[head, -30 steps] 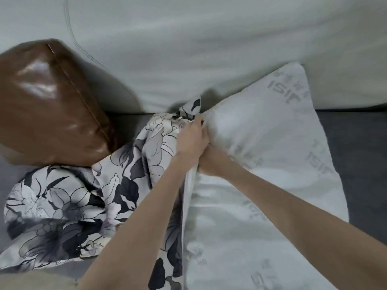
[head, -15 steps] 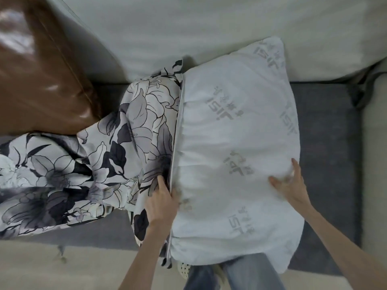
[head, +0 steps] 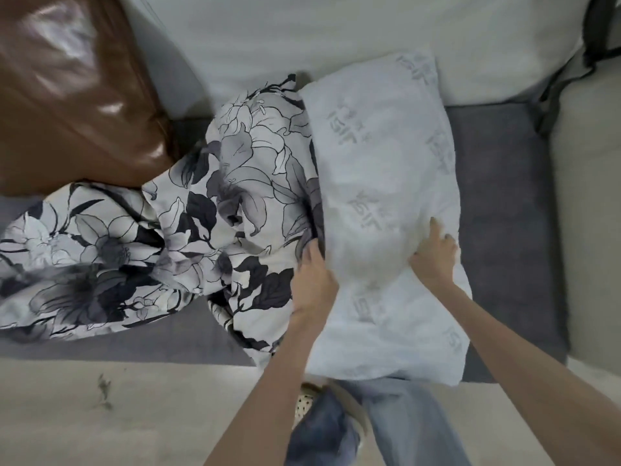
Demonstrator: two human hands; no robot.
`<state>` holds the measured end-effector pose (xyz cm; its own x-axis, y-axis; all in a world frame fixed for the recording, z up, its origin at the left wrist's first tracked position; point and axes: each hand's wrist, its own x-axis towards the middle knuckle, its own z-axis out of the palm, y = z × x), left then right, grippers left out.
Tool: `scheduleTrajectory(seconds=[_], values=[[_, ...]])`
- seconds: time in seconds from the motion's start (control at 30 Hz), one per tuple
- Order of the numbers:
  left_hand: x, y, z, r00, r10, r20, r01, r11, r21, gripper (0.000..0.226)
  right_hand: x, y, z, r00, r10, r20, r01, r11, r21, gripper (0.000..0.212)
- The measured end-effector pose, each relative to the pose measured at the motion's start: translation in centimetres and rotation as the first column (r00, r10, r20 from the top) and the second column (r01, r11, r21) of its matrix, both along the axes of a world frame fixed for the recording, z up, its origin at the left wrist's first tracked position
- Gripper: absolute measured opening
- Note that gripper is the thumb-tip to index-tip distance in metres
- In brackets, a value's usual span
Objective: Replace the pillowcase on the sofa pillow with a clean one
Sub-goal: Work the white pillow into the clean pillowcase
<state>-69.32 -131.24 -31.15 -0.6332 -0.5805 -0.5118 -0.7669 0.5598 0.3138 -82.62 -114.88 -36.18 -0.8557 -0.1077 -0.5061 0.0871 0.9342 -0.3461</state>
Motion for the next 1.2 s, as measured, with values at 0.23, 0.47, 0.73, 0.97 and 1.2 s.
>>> scheduleTrajectory(seconds=[0.23, 0.47, 0.73, 0.97, 1.2], values=[[14.6, -1.0, -2.4, 0.987, 0.154, 0.053, -0.146, 0.981, -0.126, 0.040, 18.3, 1.2, 2.0, 0.710, 0.703, -0.021, -0.698, 0.700, -0.153, 0.056], [18.7, -0.5, -6.8, 0.916, 0.391, -0.086, -0.398, 0.913, -0.092, 0.035, 25.3, -2.1, -4.8, 0.307, 0.938, 0.162, -0.900, 0.231, 0.369, 0.109], [21.3, 0.1, -11.2, 0.967, 0.178, -0.180, -0.216, 0.952, -0.218, 0.035, 20.9, -6.1, -6.5, 0.304, 0.942, -0.139, -0.913, 0.330, 0.239, 0.044], [21.9, -0.5, -5.2, 0.894, 0.261, -0.363, -0.373, 0.884, -0.283, 0.044, 16.4, -7.6, 3.5, 0.626, 0.583, -0.519, -0.729, 0.674, -0.122, 0.019], [19.8, -1.5, -2.2, 0.542, 0.702, -0.461, -0.823, 0.555, -0.122, 0.045, 13.9, -12.6, 10.6, 0.672, 0.397, -0.625, -0.625, 0.757, -0.191, 0.008]])
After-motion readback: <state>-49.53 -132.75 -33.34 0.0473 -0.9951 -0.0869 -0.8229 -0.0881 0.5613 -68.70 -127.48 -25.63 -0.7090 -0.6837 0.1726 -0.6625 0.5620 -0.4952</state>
